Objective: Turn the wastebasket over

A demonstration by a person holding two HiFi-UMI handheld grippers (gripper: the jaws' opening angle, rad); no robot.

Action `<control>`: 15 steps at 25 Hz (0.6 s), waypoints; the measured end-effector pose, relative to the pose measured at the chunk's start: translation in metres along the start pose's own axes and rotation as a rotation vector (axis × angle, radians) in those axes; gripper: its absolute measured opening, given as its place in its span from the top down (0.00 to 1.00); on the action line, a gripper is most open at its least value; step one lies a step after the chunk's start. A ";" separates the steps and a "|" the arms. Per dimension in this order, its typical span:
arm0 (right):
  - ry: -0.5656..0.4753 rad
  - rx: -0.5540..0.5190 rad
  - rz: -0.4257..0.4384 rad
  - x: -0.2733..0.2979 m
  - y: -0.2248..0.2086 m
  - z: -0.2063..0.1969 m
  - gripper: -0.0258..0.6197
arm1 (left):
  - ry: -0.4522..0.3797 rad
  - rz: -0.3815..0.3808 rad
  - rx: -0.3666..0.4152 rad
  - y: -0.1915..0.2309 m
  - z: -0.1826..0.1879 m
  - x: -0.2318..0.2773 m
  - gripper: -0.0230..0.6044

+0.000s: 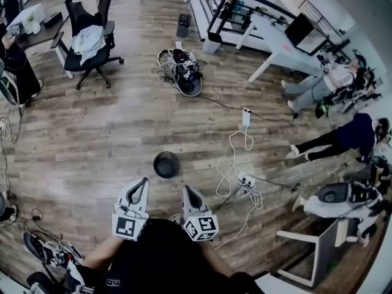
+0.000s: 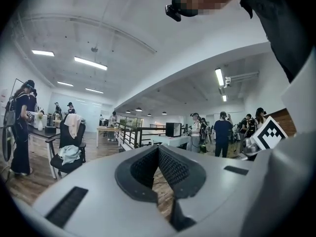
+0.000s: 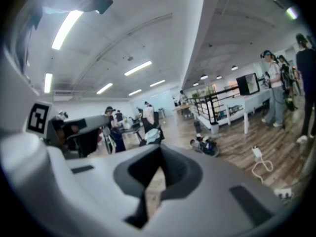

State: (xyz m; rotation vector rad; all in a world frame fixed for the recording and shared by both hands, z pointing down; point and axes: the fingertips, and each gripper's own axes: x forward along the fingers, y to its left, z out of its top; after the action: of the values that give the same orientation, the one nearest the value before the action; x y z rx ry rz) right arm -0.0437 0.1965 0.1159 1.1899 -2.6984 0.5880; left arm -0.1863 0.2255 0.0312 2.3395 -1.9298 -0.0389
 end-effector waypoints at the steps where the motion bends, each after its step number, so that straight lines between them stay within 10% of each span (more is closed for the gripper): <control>1: -0.003 0.001 -0.001 0.000 0.000 0.001 0.91 | 0.002 0.002 -0.005 0.001 -0.001 0.001 0.91; 15: -0.012 -0.021 -0.001 -0.002 0.006 0.004 0.91 | -0.037 0.003 0.023 -0.005 0.008 -0.008 0.91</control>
State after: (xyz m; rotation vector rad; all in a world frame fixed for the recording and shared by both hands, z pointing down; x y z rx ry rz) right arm -0.0463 0.1996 0.1098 1.1938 -2.7063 0.5527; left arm -0.1840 0.2333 0.0226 2.3675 -1.9603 -0.0602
